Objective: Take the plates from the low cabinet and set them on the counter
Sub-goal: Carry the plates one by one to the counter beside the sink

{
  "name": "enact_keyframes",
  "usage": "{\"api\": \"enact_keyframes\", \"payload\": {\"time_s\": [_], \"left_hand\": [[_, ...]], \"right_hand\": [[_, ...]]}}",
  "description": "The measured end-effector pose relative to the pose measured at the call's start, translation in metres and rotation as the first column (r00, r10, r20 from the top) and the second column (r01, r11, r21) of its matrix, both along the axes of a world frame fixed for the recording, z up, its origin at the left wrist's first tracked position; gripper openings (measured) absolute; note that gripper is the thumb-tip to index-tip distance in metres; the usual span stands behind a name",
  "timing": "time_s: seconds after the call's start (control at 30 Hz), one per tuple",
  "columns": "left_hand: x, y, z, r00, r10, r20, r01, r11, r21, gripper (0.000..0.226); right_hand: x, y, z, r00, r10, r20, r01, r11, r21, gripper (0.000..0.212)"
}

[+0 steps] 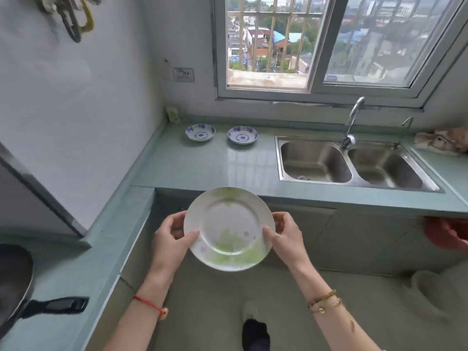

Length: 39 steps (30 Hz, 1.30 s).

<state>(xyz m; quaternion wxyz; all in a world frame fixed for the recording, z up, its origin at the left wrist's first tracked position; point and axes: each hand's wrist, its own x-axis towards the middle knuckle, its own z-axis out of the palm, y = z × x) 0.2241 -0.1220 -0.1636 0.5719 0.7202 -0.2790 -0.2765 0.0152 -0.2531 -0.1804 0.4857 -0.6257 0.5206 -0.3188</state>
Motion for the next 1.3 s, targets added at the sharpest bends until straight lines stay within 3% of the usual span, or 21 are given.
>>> {"api": "enact_keyframes", "payload": {"time_s": [0.33,0.6,0.93,1.3], "left_hand": [[0.104,-0.177,-0.021,0.983,0.185,-0.019,-0.183,0.980,0.082,0.049],[0.199,-0.271,-0.055,0.953,0.302,-0.034,-0.290,0.937,0.195,0.053],[0.325,-0.337,-0.114,0.982,0.175,-0.078,-0.134,0.917,0.376,0.066],[0.413,-0.374,-0.172,0.990,0.006,-0.143,0.065,0.869,0.490,0.078]], "right_hand": [[0.135,-0.211,-0.024,0.970,0.213,-0.115,-0.212,0.977,0.023,0.027],[0.250,-0.316,-0.051,0.898,0.347,-0.271,-0.338,0.938,0.082,0.032],[0.369,-0.370,-0.112,0.870,0.362,-0.334,-0.287,0.924,0.254,0.029],[0.445,-0.394,-0.163,0.800,0.325,-0.504,-0.206,0.938,0.278,0.023]]}}
